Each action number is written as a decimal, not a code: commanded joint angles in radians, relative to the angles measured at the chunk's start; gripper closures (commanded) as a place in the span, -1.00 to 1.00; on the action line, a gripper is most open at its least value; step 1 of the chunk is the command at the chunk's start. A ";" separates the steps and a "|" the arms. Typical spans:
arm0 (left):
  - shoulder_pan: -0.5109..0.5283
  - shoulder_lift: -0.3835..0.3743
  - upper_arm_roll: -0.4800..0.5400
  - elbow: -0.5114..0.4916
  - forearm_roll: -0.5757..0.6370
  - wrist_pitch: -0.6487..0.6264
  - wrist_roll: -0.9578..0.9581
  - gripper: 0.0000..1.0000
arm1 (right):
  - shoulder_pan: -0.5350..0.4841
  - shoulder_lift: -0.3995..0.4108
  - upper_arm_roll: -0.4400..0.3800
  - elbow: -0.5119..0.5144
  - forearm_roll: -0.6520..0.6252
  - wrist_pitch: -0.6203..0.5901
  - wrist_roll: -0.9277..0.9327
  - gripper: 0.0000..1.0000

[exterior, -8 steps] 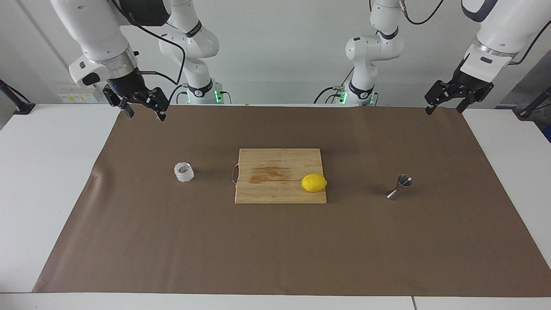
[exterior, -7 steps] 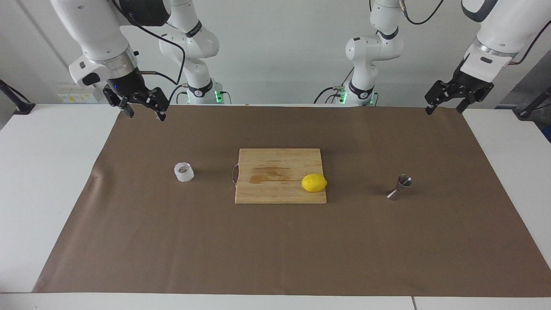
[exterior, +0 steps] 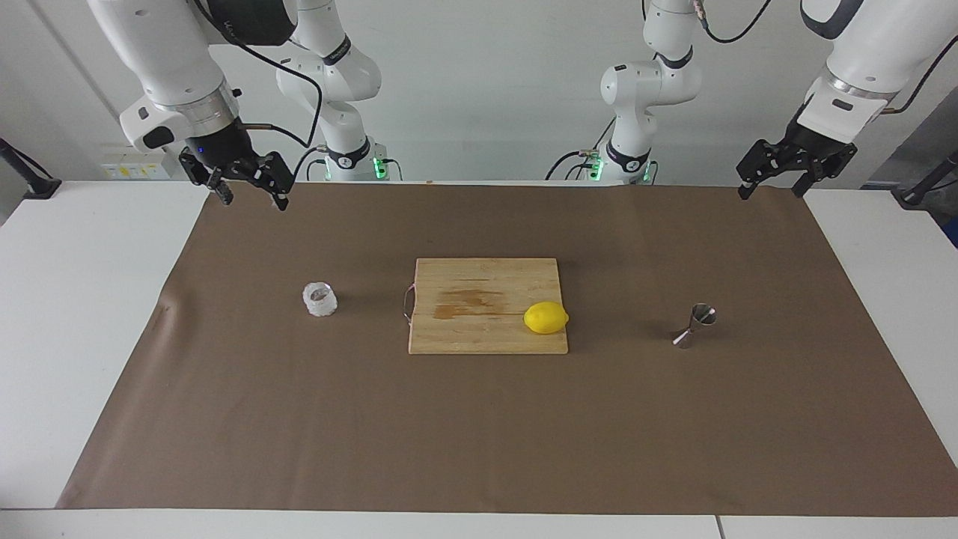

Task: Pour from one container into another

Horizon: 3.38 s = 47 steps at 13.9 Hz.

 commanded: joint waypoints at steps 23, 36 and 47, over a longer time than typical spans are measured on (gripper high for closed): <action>0.173 0.169 0.010 -0.148 -0.349 0.005 -0.251 -1.00 | -0.003 -0.022 -0.001 -0.026 0.002 0.007 0.007 -1.00; 0.321 0.463 -0.007 -0.054 -0.736 -0.177 -0.799 -1.00 | -0.003 -0.022 -0.001 -0.028 0.002 0.007 0.007 -1.00; 0.380 0.606 -0.024 0.022 -0.961 -0.137 -0.796 -1.00 | -0.003 -0.022 -0.001 -0.026 0.002 0.007 0.007 -1.00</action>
